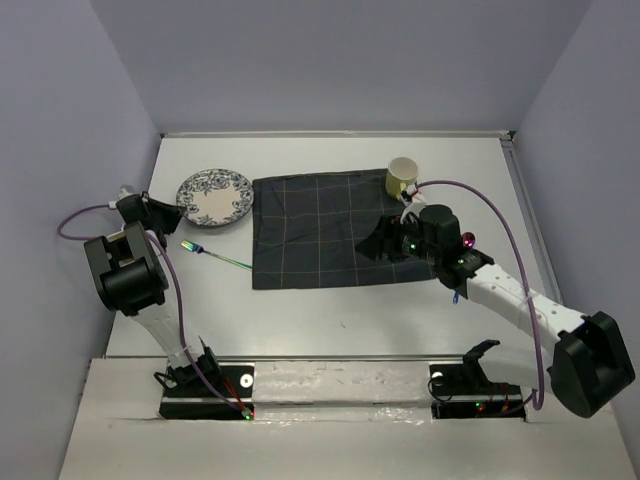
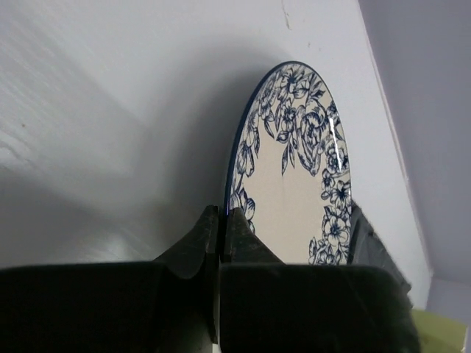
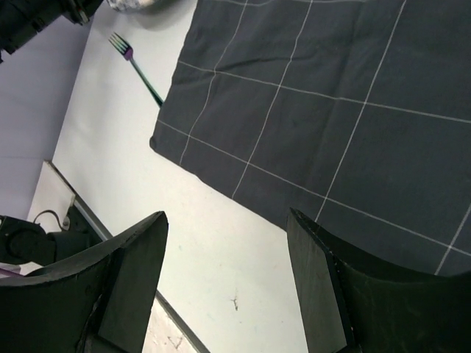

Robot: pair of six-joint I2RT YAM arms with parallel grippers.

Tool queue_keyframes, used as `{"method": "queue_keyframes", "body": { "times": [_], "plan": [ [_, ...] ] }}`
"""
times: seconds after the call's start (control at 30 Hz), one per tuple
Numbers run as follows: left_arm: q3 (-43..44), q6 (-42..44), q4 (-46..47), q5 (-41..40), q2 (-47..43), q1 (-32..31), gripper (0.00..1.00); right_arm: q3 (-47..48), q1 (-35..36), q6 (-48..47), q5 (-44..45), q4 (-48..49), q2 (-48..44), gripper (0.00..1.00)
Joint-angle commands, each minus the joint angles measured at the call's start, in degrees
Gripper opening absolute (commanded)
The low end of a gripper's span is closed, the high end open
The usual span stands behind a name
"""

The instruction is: Set the dinner table for one person

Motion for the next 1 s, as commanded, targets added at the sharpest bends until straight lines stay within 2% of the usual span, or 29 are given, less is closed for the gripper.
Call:
{"method": "queue_keyframes", "body": {
  "times": [0.0, 0.3, 0.43, 0.6, 0.7, 0.83, 0.87, 0.97],
  "plan": [
    [-0.3, -4.2, 8.7, 0.3, -5.8, 1.2, 0.0, 4.7, 1.2, -0.1, -2.3, 7.0, 2.6, 0.71],
    [-3.9, -9.6, 16.2, 1.1, -11.8, 1.2, 0.0, 7.0, 2.7, 0.2, -3.0, 10.0, 4.6, 0.71],
    [-3.6, -10.7, 17.0, 2.2, -16.4, 1.2, 0.0, 8.2, 4.0, 0.0, -3.3, 9.3, 5.7, 0.72],
    [-4.3, -12.4, 17.2, 4.2, -22.4, 0.9, 0.0, 8.4, 4.0, -0.8, -1.6, 7.3, 2.7, 0.74],
    [-6.2, -11.8, 15.8, 3.8, -27.3, -2.7, 0.0, 8.5, 4.0, -1.8, 0.6, 4.7, -0.7, 0.74],
    [-10.6, -12.5, 15.3, 1.2, -34.3, -11.0, 0.0, 7.6, 4.0, -3.2, 4.4, 0.6, -6.6, 0.74],
    [-12.1, -12.7, 15.3, -0.5, -35.2, -15.3, 0.0, 7.3, 4.0, -3.7, 7.6, -2.0, -8.0, 0.74],
    [-14.1, -11.8, 15.4, -3.6, -36.6, -23.1, 0.0, 7.1, 4.0, -4.8, 13.0, -8.4, -14.7, 0.74]
  ]
}}
